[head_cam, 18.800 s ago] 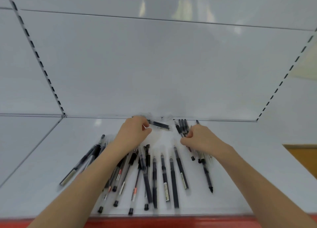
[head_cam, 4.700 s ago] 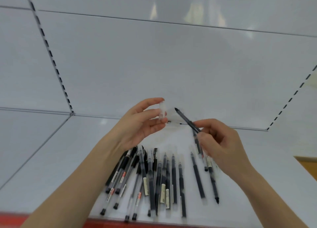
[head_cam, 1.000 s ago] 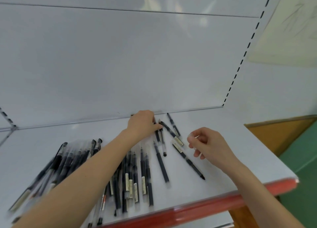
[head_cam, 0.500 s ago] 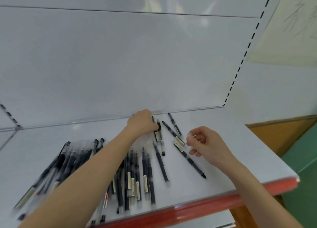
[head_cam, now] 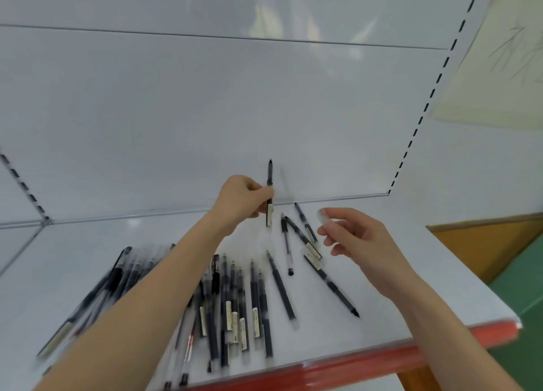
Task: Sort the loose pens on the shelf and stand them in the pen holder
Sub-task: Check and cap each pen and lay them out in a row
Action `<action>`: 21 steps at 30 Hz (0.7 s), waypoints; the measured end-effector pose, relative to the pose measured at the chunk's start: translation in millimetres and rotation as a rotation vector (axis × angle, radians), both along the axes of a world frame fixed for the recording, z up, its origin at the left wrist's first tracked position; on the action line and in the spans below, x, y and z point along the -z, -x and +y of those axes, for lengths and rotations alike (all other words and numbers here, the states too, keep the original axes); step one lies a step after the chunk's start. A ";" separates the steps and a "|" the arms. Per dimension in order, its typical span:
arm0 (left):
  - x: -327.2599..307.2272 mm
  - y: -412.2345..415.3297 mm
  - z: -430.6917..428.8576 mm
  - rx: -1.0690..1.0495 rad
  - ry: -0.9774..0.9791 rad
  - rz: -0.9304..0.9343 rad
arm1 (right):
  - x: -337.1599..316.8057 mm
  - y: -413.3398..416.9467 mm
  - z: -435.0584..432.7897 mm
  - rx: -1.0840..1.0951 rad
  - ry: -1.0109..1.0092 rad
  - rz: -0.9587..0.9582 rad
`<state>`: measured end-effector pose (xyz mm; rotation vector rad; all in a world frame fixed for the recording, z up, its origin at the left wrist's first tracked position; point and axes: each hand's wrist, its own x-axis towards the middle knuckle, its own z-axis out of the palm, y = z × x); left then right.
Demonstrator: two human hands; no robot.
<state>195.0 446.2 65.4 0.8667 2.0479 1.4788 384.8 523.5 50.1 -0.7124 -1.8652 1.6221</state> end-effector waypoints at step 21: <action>-16.2 -45.0 -113.0 0.002 -0.196 0.102 | -65.9 50.6 -10.8 -0.301 -0.296 0.002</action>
